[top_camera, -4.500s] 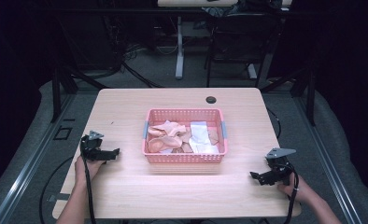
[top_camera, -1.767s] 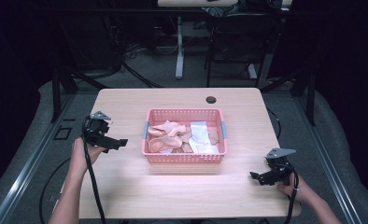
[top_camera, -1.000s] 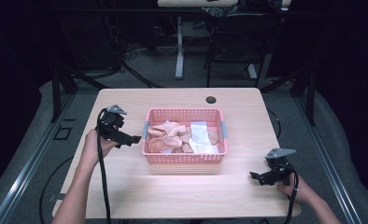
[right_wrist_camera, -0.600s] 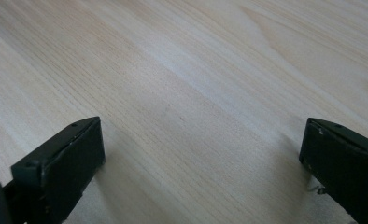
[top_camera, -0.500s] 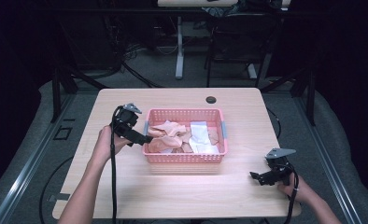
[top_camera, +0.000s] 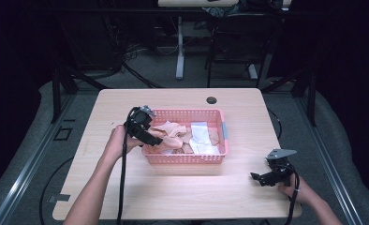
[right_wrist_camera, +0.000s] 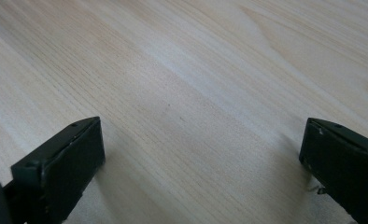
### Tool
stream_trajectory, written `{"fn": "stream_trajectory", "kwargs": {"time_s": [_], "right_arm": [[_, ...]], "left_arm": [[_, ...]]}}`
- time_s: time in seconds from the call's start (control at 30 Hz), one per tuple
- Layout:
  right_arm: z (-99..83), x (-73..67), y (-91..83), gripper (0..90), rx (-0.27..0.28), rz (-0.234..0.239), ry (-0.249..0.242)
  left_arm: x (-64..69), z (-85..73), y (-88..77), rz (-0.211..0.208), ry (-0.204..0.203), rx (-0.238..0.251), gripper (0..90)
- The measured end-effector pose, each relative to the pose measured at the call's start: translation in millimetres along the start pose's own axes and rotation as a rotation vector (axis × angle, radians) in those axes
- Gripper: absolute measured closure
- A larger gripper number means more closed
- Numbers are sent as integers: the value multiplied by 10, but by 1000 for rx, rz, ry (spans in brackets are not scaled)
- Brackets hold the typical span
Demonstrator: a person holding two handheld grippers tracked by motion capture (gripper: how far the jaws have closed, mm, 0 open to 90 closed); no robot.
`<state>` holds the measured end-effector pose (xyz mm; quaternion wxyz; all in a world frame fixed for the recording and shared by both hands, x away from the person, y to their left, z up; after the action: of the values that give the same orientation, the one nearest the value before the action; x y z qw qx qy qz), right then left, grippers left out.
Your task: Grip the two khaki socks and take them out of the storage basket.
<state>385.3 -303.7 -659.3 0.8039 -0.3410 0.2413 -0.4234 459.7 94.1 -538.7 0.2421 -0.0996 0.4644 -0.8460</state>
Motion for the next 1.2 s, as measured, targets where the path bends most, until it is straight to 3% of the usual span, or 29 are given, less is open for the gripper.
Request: {"fn": "stream_trajectory", "kwargs": {"time_s": [0.1,0.43,0.83,1.2], "right_arm": [[1,-3,3,0,3,2,2],[0,0,0,0,0,0,0],[1,-10,5,0,6,5,8],[-1,0,-1,0,-1,0,-1]], "left_arm": [[17,-6,61,2,9,-21,301],[78,-19,240,-24,19,-68,539],[100,-49,285,-51,34,-89,840],[90,12,195,-62,36,-54,887]]}}
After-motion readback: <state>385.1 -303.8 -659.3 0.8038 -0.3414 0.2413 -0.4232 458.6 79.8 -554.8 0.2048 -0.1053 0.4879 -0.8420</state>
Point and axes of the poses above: each handheld gripper's, and its own axes: y roughly forward along the jaws, z roughly out of its top, x roughly to its right, the point moved 10 cm from there along y, roughly forward along the jaws, and after that the axes turned 9 degrees about y, right-handed, at the moved point
